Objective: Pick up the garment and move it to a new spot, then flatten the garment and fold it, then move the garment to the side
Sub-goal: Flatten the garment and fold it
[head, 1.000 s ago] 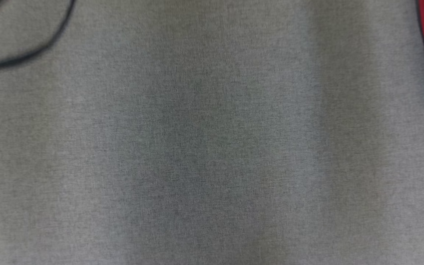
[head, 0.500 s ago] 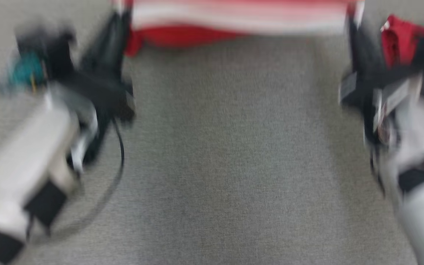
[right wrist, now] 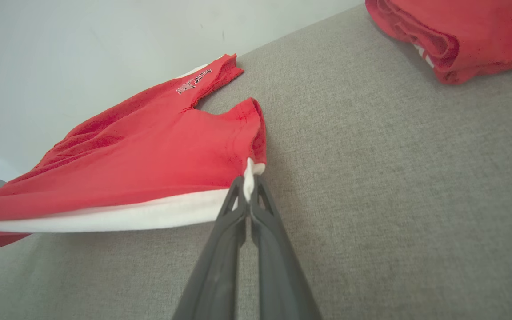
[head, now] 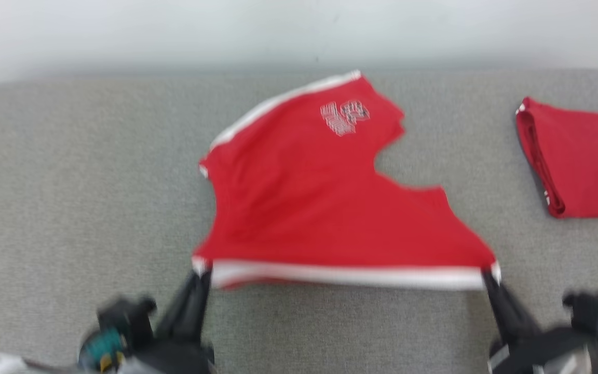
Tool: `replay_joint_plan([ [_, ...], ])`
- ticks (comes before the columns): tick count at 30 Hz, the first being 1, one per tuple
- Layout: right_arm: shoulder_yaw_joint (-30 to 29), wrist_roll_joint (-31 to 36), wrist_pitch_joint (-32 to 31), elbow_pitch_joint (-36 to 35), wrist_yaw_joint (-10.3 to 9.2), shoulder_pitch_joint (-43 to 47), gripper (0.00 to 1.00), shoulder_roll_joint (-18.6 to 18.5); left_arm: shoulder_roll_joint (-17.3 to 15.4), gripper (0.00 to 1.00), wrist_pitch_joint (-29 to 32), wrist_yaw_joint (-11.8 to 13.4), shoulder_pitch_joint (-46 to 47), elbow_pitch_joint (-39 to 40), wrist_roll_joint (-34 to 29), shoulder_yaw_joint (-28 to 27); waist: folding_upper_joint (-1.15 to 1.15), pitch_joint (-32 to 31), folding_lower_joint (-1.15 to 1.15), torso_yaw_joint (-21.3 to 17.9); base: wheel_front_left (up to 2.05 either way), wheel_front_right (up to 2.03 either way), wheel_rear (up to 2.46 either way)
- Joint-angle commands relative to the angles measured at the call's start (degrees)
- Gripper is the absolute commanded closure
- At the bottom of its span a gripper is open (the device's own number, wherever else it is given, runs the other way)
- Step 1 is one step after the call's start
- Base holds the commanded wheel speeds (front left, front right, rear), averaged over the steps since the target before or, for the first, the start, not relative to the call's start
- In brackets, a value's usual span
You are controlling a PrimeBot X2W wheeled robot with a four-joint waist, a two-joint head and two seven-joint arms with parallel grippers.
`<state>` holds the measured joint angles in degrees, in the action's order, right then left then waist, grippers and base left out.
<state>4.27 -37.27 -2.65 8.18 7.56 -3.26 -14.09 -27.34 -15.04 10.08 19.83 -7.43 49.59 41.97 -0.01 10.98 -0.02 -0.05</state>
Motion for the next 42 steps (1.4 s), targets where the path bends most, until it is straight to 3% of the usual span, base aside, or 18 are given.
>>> replay_joint_plan([
  [1, -1.4, 0.8, -0.7, -0.9, -0.14, 2.4, 1.0, 0.4, 0.0, 1.0, -0.2, 0.5, -2.3, -0.3, -0.4, -0.5, 0.01, -2.6, 0.02, 0.8, 0.0, 0.0, 0.0],
  [11, -7.3, 7.9, -10.4, -10.3, -0.19, 22.0, 1.0, 8.5, 0.7, 1.0, -0.2, 3.0, -16.0, -4.1, -7.4, -2.8, 0.01, -7.2, 0.02, 2.5, 0.0, 0.0, 0.0],
  [21, -9.5, 8.2, -10.7, -14.1, -0.2, 20.5, 1.0, 10.5, 2.7, 1.0, -0.2, 0.0, -16.4, -4.1, -10.6, -6.0, 0.01, -6.6, 0.02, 2.7, 0.0, 0.0, 0.0],
  [26, -9.8, 8.3, -10.7, -14.3, -0.19, 15.0, 1.0, 8.6, 3.4, 1.0, -0.2, -0.8, -13.2, -2.4, -13.4, -6.0, 0.01, -5.4, 0.02, 3.5, 0.0, 0.0, 0.0],
  [30, -8.6, 9.1, -11.7, -12.9, -0.18, 5.1, 1.0, 5.3, 3.0, 1.0, 0.2, -2.3, -7.6, -2.0, -14.9, -6.7, 0.01, -3.2, 0.02, 4.0, 0.0, 0.0, 0.0],
  [34, -4.7, 12.4, -12.9, -5.4, -0.15, -10.8, 1.0, 1.1, 3.1, 1.0, 1.9, -4.4, 1.7, -3.5, -16.1, -7.0, 0.01, 0.6, 0.02, 4.6, 0.0, 0.0, 0.0],
  [42, 1.7, 13.6, -11.1, 14.7, -0.14, -35.0, 1.0, 2.1, 5.7, 1.0, 3.7, -8.6, 14.1, -12.7, -16.1, -6.7, 0.01, 6.7, 0.02, 5.2, 0.0, 0.0, 0.0],
])
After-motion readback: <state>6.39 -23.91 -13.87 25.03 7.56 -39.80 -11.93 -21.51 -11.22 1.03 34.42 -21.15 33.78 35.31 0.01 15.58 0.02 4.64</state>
